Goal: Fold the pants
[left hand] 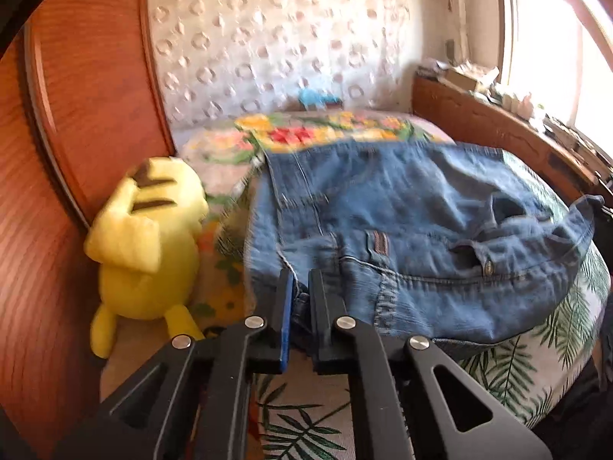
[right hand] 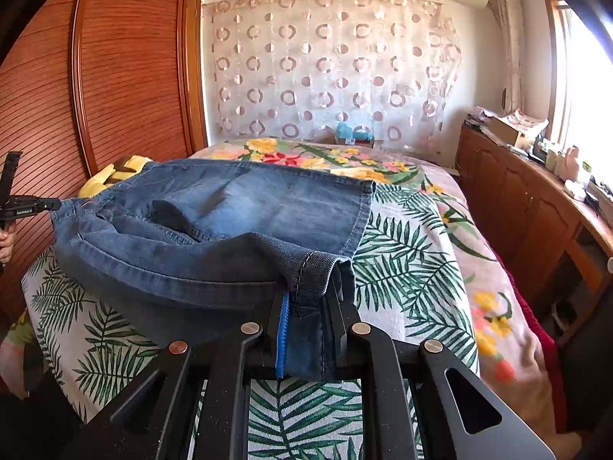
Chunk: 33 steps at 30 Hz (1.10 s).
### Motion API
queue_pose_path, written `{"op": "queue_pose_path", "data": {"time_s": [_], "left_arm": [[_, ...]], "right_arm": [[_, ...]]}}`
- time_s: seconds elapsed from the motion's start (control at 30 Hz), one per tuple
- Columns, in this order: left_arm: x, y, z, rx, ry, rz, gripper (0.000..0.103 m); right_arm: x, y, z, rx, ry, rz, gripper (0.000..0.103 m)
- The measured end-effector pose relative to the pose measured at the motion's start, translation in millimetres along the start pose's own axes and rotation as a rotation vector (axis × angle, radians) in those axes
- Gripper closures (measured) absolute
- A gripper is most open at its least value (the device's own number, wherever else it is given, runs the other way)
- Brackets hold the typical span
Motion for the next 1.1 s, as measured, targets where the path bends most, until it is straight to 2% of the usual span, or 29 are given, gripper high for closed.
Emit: {"op": "queue_pose_path", "data": {"time_s": [0.23, 0.37, 0.57, 0.63, 0.77, 0.97, 1.1], "left_arm": [[-28.9, 25.8, 13.4, -0.038, 0.084, -0.123, 0.095], [-45.4, 15.4, 11.8, -0.049, 0.101, -0.135, 0.095], [-73.6, -6.1, 11.1, -0.049, 0.112, -0.148, 0.095], [-80.0, -12.5, 11.6, -0.049, 0.101, -0.145, 0.095], [-87.4, -32.7, 17.8, -0.051, 0.094, -0.123, 0.095], [-93.3, -78.0, 13.4, -0.065, 0.061, -0.055, 0.095], [-79.4, -91.1, 9.6, -0.062, 0.038, 0.0, 0.095]], "right_arm": [[-15.0, 15.6, 2.7, 0.02, -0.005, -0.084, 0.088], [-34.4, 18.3, 2.0, 0.039, 0.015, -0.122, 0.088], [-70.2, -0.7, -3.3, 0.077, 0.054, -0.141, 0.088], [-72.3, -8.0, -3.6, 0.079, 0.054, -0.145, 0.088], [-72.1, -34.1, -7.5, 0.082, 0.059, -0.12, 0.088], [-77.3, -98.0, -16.2, 0.091, 0.047, -0.028, 0.088], [-66.6, -131.8, -16.6, 0.069, 0.042, 0.052, 0.088]]}}
Point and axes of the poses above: each gripper's, at about its wrist camera, not at the fingertips, and y roughly against the way its jaws point, z to its left, x to its underside, the point moved 2 cm from there along -y, roughly the way its jaws point, and after that the axes turned 9 degrees about -x, right-handed, at the moved point
